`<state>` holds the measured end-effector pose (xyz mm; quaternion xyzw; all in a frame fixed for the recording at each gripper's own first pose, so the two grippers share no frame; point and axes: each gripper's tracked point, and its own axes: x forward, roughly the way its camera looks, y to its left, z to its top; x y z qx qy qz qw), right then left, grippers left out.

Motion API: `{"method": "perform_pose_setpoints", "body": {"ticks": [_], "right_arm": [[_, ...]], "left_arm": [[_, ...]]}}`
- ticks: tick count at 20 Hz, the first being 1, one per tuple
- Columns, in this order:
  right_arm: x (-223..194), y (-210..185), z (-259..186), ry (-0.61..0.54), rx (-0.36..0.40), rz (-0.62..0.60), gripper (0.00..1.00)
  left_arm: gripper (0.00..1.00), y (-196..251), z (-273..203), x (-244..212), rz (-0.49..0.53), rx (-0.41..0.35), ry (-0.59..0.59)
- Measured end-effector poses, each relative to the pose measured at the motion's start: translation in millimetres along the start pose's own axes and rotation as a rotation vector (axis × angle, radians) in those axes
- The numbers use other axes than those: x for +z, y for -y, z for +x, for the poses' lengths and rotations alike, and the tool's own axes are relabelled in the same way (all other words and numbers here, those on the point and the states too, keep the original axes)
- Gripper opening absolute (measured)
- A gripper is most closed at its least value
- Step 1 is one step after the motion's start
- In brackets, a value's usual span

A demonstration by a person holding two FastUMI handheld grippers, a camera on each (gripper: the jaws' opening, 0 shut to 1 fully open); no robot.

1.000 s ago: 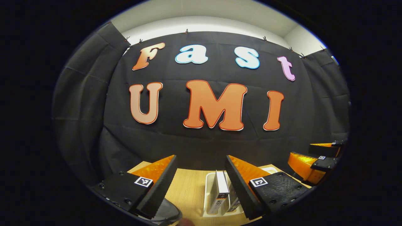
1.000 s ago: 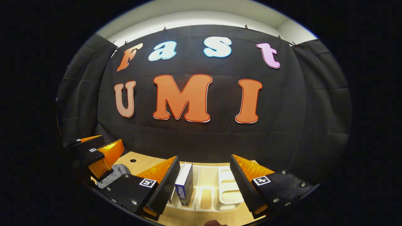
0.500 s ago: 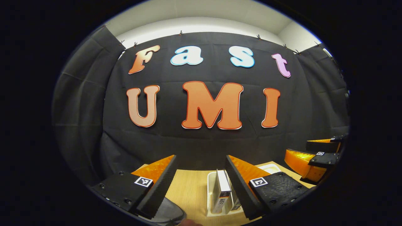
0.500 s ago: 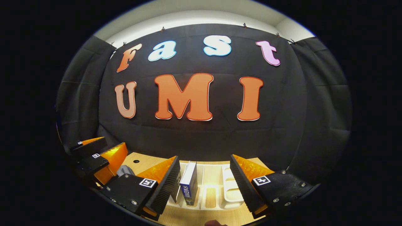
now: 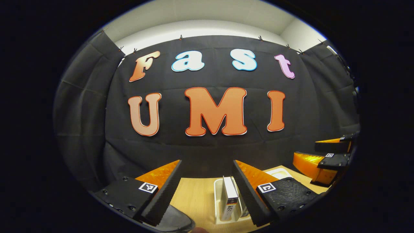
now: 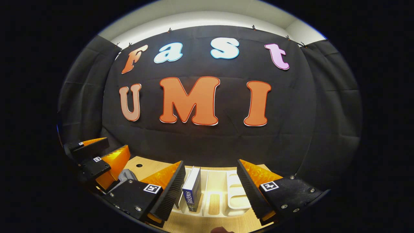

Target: Open the schoolbag, grab two books from the bookshelf and put them into the schoolbag.

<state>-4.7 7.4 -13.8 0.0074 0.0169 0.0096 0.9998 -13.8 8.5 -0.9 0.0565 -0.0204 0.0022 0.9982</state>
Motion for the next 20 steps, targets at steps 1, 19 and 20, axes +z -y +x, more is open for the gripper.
{"method": "perform_pose_setpoints", "body": {"ticks": [1, 19, 20], "right_arm": [[-0.7, 1.3, 0.4, -0.001, 0.001, 0.002, 0.95], [-30.7, 44.6, 24.7, -0.007, 0.041, -0.028, 0.95], [-33.3, 49.4, 24.9, -0.009, 0.035, -0.026, 0.95]], "left_arm": [[0.96, -2.4, -0.6, -3.2, 0.028, 0.013, -0.012], [0.98, -67.3, -64.2, -213.3, 0.622, 0.206, -0.41], [0.98, -70.7, -68.5, -227.6, 0.653, 0.203, -0.425]]}}
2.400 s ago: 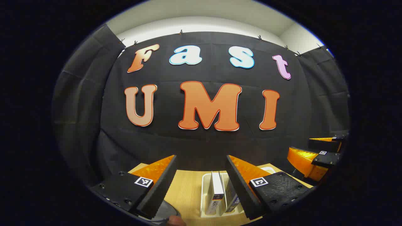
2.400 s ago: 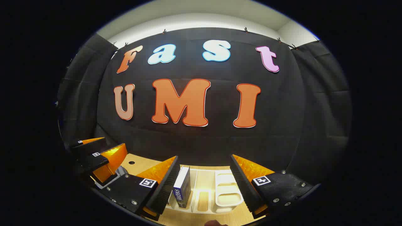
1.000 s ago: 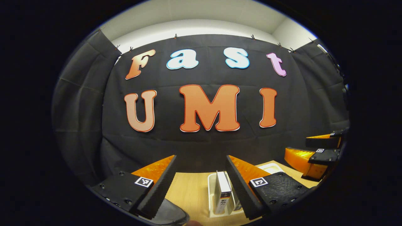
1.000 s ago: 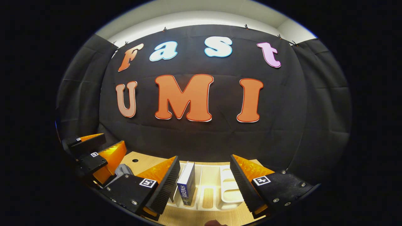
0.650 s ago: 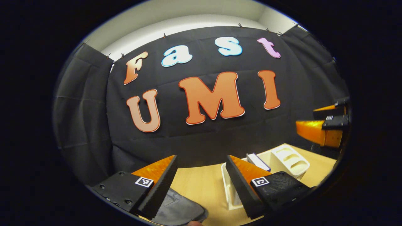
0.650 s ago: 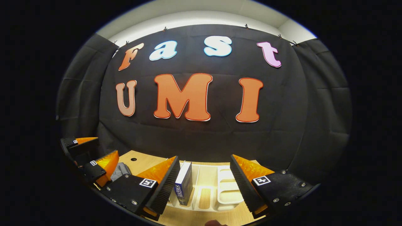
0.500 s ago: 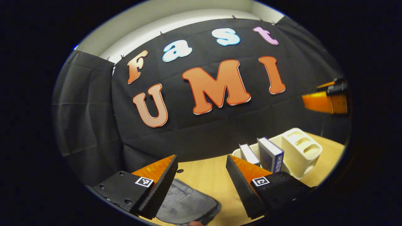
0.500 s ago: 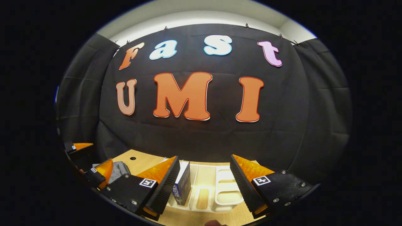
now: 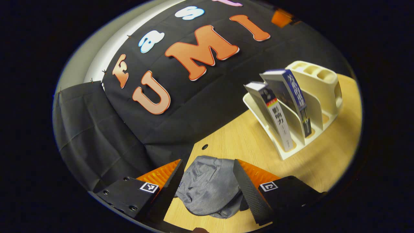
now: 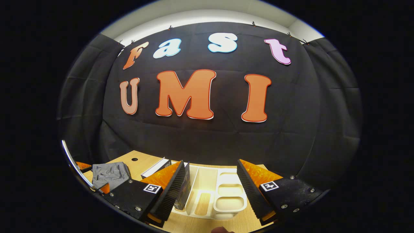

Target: Open the schoolbag, grab two books from the bookshelf and put them into the schoolbag.

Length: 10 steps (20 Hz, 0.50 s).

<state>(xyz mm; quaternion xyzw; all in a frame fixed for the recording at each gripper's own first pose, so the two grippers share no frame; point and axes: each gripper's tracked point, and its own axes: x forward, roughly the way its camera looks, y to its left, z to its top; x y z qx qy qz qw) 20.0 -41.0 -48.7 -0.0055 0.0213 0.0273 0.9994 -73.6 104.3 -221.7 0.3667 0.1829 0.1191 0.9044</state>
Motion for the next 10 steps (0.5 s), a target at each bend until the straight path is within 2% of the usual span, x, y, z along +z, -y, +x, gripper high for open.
{"method": "perform_pose_setpoints", "body": {"ticks": [4, 10], "right_arm": [[-10.4, 15.7, -2.7, -0.018, -0.02, -0.004, 0.95], [-19.9, 32.9, -4.0, -0.038, -0.048, -0.005, 0.95]], "left_arm": [[0.97, 24.4, 6.6, -55.2, 0.149, -0.011, -0.084], [0.97, 38.4, 19.3, -99.4, 0.316, -0.008, -0.153]]}}
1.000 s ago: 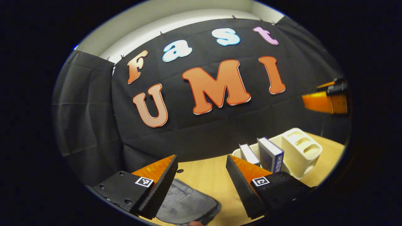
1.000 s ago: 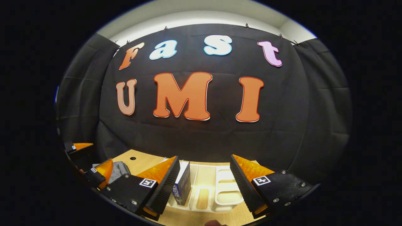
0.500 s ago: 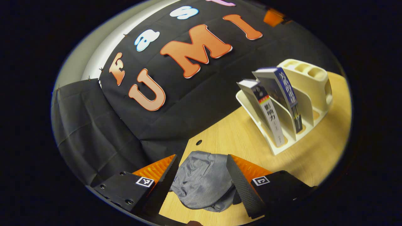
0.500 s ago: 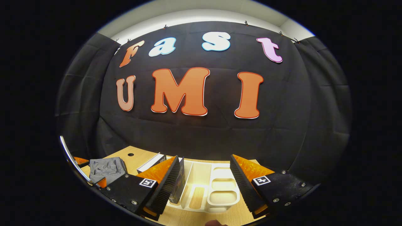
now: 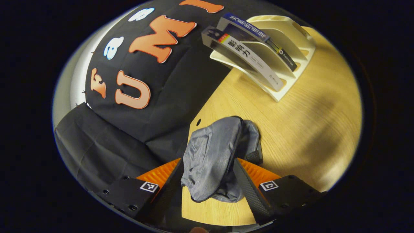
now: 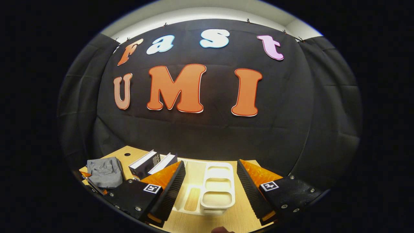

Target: Open the schoolbag, grab two books from the bookshelf and put them into the schoolbag.

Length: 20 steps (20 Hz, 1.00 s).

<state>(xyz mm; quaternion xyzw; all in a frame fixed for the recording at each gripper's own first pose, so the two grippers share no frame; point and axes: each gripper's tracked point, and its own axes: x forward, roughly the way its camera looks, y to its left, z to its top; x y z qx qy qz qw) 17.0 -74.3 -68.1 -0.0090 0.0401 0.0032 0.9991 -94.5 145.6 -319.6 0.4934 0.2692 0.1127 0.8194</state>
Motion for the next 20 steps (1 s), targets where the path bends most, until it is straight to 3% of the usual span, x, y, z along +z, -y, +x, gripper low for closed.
{"method": "perform_pose_setpoints", "body": {"ticks": [7, 12, 15, 16, 17, 18, 20], "right_arm": [[-3.6, 6.7, -4.1, -0.006, -0.013, -0.004, 0.95], [-4.0, 12.0, -7.3, -0.014, -0.02, -0.009, 0.95], [-4.2, 7.0, -8.7, -0.021, -0.006, -0.017, 0.95], [-4.2, 5.2, -9.1, -0.023, -0.001, -0.027, 0.95], [-3.3, 3.0, -9.2, -0.023, 0.006, -0.035, 0.95], [-1.0, 0.3, -10.5, -0.018, 0.013, -0.039, 0.95], [1.0, -6.7, -10.1, -0.016, 0.031, -0.042, 0.95]], "left_arm": [[0.96, -2.1, 26.5, -4.5, 0.095, 0.049, -0.019], [0.92, -6.5, 48.0, -3.7, 0.083, 0.044, -0.028], [0.81, 0.2, 67.1, -12.7, 0.067, 0.002, -0.085], [0.64, 1.8, 70.6, -13.7, 0.045, -0.019, -0.097], [0.64, -1.0, 70.1, -12.8, 0.017, -0.029, -0.097], [0.5, -4.3, 68.8, -8.3, -0.006, -0.042, -0.091], [0.35, -6.1, 65.0, -8.5, -0.034, -0.094, -0.1]]}}
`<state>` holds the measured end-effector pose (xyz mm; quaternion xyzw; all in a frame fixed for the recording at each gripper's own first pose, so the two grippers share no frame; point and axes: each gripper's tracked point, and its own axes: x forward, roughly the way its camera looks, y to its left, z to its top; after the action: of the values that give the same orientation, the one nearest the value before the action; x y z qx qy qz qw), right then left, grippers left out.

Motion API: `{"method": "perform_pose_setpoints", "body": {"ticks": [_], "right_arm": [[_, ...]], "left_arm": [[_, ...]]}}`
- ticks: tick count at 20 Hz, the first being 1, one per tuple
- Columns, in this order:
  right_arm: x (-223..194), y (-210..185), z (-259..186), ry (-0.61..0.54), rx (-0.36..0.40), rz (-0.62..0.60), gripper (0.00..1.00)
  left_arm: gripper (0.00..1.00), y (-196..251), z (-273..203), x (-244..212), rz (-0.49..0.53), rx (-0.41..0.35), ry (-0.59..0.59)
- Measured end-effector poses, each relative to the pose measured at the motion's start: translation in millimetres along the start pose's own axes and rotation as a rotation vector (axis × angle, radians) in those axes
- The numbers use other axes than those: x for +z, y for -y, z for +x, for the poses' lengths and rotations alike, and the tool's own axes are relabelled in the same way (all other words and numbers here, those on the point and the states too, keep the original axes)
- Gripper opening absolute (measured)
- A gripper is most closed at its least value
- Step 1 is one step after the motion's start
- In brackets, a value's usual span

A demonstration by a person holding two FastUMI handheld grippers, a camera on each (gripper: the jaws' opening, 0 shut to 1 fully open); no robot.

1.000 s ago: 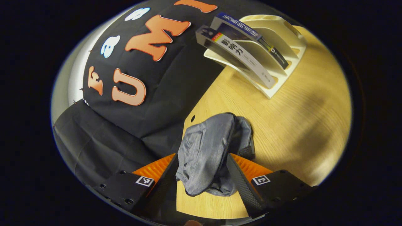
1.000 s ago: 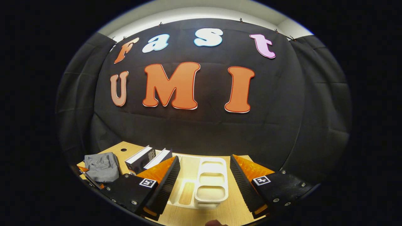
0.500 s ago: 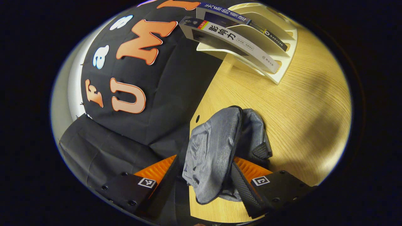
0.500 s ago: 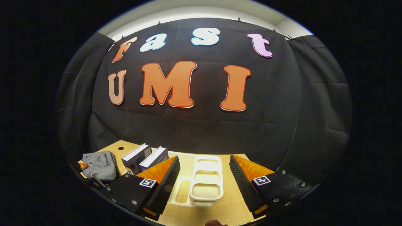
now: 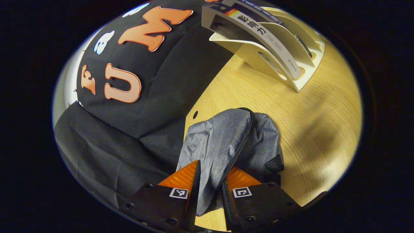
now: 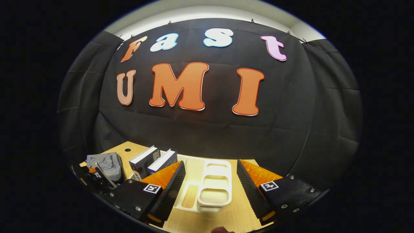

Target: Open the schoolbag, grab two books from the bookshelf and put them into the schoolbag.

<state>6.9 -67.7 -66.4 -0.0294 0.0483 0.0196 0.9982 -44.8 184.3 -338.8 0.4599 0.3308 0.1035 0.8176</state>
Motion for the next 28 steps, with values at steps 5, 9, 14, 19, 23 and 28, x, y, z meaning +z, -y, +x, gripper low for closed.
{"method": "perform_pose_setpoints", "body": {"ticks": [5, 9, 14, 19, 23, 28], "right_arm": [[5.6, -14.0, 4.9, -0.003, -0.002, -0.021, 0.95], [11.3, -38.3, 14.8, -0.03, -0.015, -0.018, 0.95], [20.5, -90.7, 30.3, -0.089, -0.013, -0.018, 0.95], [34.1, -131.6, 46.2, -0.15, -0.036, -0.073, 0.96], [40.1, -168.7, 59.2, -0.219, -0.003, -0.07, 0.96], [35.8, -194.7, 73.5, -0.361, 0.008, -0.11, 0.96]], "left_arm": [[0.11, -10.2, -6.6, 5.3, -0.066, -0.147, 0.035], [0.07, -36.1, -12.7, 11.3, -0.16, -0.265, 0.078], [0.07, -70.1, -13.9, 19.8, -0.235, -0.466, 0.133], [0.1, -112.1, -12.4, 30.0, -0.299, -0.653, 0.189], [0.07, -143.0, -9.5, 34.8, -0.335, -0.775, 0.221], [0.07, -174.7, -8.2, 41.3, -0.392, -0.916, 0.231]]}}
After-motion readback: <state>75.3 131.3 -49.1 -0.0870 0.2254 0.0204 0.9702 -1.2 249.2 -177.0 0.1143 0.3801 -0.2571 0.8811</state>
